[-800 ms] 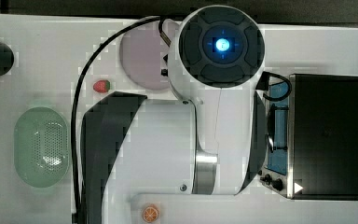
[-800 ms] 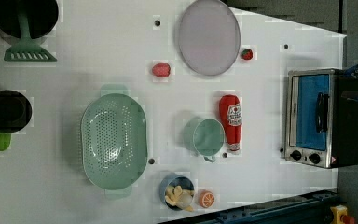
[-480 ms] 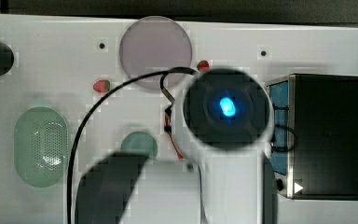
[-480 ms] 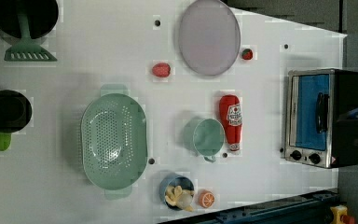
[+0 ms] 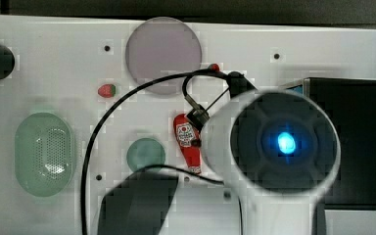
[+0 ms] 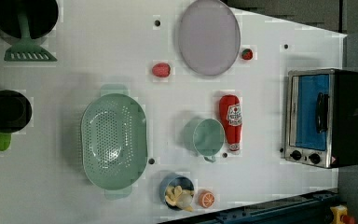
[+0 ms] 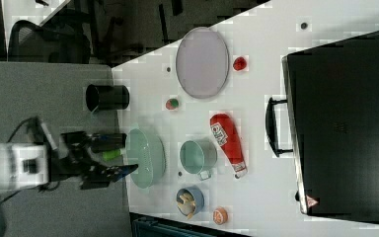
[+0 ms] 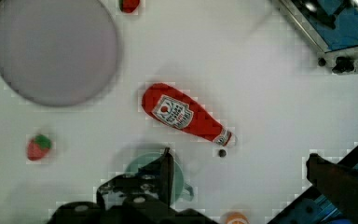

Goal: Pick Ketchup from the table and place it in strainer.

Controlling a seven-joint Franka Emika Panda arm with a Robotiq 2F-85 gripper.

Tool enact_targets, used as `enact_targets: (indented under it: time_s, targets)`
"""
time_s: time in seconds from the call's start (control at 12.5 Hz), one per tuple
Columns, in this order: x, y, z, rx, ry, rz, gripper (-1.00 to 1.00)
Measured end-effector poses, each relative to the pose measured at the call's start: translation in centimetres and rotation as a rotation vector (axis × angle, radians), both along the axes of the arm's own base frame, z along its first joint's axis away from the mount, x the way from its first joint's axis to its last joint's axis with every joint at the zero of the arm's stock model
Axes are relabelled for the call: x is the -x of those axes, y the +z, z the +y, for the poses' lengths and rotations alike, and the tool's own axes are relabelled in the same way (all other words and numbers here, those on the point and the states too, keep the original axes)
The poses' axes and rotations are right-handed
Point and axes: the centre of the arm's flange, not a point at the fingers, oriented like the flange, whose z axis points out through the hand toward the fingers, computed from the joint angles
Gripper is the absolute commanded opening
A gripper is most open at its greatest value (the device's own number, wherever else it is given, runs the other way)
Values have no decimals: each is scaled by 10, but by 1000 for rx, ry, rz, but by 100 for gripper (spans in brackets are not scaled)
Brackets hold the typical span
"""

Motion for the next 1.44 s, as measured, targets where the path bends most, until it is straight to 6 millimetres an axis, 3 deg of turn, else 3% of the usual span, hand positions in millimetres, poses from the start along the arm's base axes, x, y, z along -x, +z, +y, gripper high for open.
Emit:
enact_targets:
  time_s: [0.4,0.56,0.72,0.88,1.28,1.44]
  targets:
    - [-29,-143,5,-49,212,215,100]
    - [-28,-200,14,-80,369,243,100]
    - [-25,-241,19,-120,505,258,100]
    - [-23,-268,21,-133,622,232,100]
    - [-36,-291,36,-74,788,39,100]
    - [-34,-316,39,-83,806,36,100]
